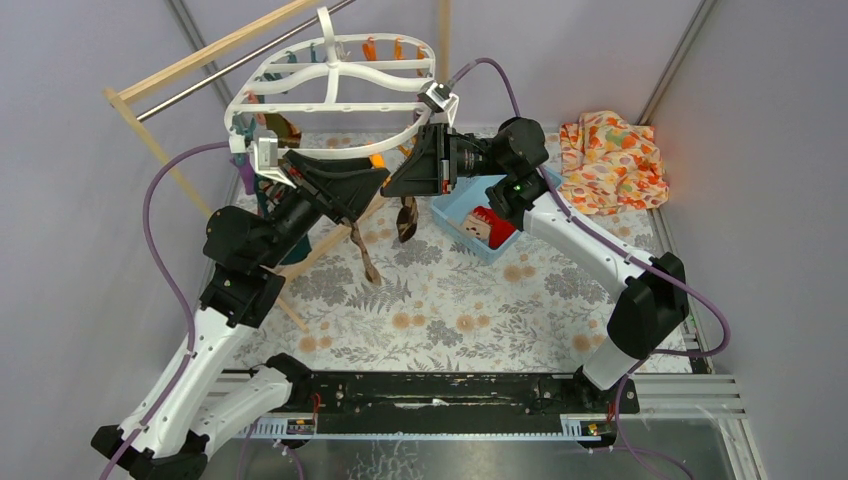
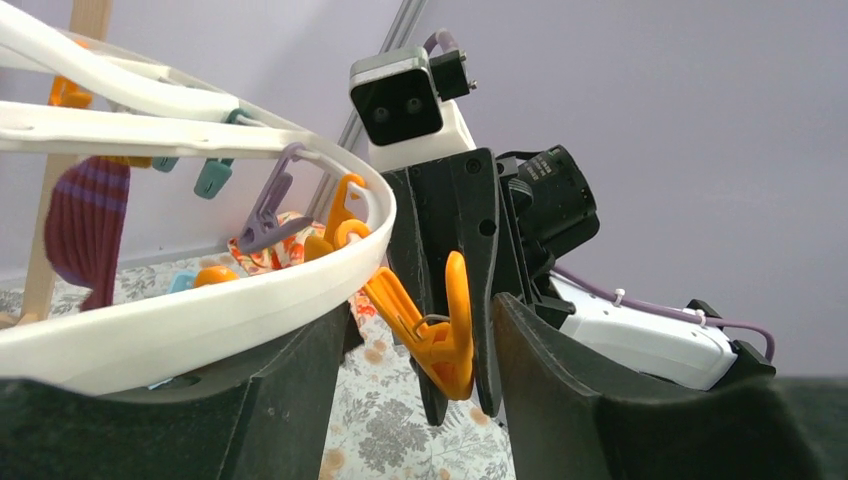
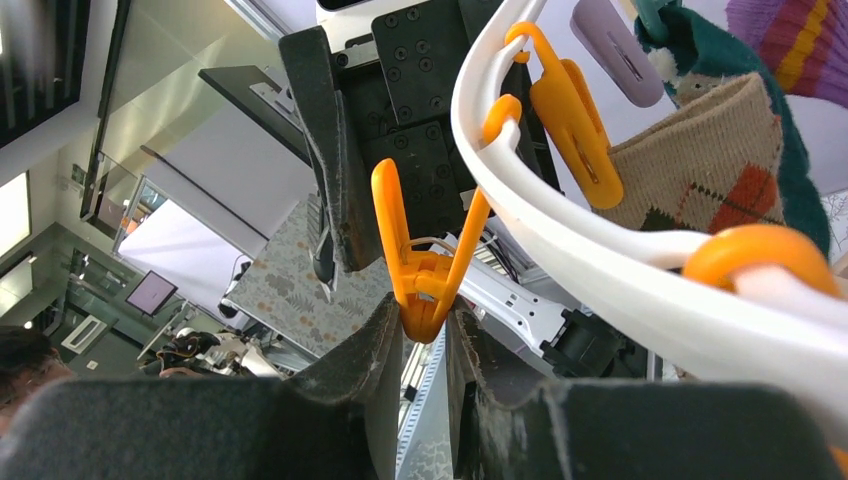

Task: Clip the socks to the hanger
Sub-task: Open the clamp at the hanger.

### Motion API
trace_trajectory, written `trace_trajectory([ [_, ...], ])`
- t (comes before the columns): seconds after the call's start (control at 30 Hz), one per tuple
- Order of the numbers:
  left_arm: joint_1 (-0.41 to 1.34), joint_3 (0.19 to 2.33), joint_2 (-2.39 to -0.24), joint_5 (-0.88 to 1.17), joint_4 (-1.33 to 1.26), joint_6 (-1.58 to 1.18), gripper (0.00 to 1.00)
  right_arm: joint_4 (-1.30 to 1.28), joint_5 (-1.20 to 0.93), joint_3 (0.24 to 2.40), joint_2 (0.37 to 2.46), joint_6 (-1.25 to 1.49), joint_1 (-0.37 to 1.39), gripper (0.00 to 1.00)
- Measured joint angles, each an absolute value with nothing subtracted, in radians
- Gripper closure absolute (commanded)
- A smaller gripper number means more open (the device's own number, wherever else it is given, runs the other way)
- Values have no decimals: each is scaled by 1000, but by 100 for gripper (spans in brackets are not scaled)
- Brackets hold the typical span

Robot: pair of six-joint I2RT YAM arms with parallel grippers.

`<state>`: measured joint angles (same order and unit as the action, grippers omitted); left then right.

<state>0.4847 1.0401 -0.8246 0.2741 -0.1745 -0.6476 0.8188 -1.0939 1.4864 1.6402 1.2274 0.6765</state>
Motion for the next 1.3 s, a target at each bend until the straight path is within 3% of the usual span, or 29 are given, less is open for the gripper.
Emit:
trace_trajectory([
  [0.33, 485, 1040, -831, 271, -209, -659, 42, 846, -1092, 1481, 1641, 1250, 677, 100],
  [0.53, 485, 1040, -836, 273, -234, -678, 64, 870, -1092, 1481, 1641, 1266, 677, 100],
  [0.6, 485, 1040, -838, 273, -241, -685, 64, 874, -1091, 1479, 1641, 1266, 675, 100],
  [0.73, 485, 1040, -842, 274, -242, -691, 47, 877, -1090, 1475, 1641, 1266, 673, 100],
  [0.8, 485, 1040, -846, 279, -242, -691, 48, 881, -1089, 1475, 1641, 1267, 673, 100],
  [1.03, 485, 1040, -857, 285, -255, -709, 87, 882, -1085, 1473, 1646, 1265, 670, 100],
  [1.13, 485, 1039, -858, 285, -255, -710, 100, 885, -1085, 1470, 1646, 1265, 670, 100],
  [1.3, 485, 1039, -858, 286, -254, -710, 100, 891, -1084, 1465, 1646, 1265, 670, 100],
])
